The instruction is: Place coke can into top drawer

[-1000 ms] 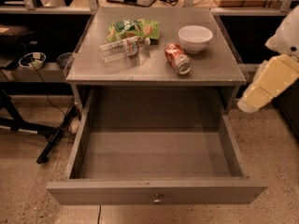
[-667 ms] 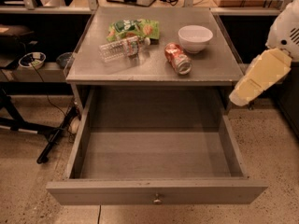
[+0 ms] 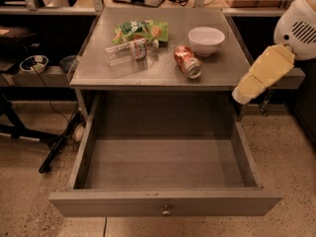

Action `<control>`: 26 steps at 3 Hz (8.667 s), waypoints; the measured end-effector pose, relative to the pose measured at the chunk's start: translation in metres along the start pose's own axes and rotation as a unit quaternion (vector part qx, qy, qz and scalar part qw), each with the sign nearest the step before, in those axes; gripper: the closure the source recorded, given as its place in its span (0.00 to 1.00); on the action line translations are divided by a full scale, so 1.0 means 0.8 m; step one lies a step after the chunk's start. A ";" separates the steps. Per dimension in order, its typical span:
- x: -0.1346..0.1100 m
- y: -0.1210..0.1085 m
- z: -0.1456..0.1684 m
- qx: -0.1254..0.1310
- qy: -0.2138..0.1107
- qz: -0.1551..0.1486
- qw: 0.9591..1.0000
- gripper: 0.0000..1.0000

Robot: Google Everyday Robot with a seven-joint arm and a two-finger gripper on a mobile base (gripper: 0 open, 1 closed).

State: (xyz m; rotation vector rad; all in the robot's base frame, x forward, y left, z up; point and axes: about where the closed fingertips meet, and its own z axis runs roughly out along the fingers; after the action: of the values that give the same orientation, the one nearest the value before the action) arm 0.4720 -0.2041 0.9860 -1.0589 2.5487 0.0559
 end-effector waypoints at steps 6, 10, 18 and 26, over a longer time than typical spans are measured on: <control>-0.088 -0.024 0.036 -0.068 -0.178 0.101 0.976 0.00; -0.158 -0.031 0.104 -0.023 -0.238 0.110 0.965 0.00; -0.209 -0.083 0.196 0.014 -0.283 0.145 0.948 0.00; -0.231 -0.083 0.272 0.019 -0.241 0.155 0.958 0.15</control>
Offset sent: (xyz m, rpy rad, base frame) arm 0.0215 0.0121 -0.0081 0.1448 0.0310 -0.0692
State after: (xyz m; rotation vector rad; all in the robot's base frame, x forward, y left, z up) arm 0.7088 -0.0881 0.8575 -0.5359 2.2250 0.3082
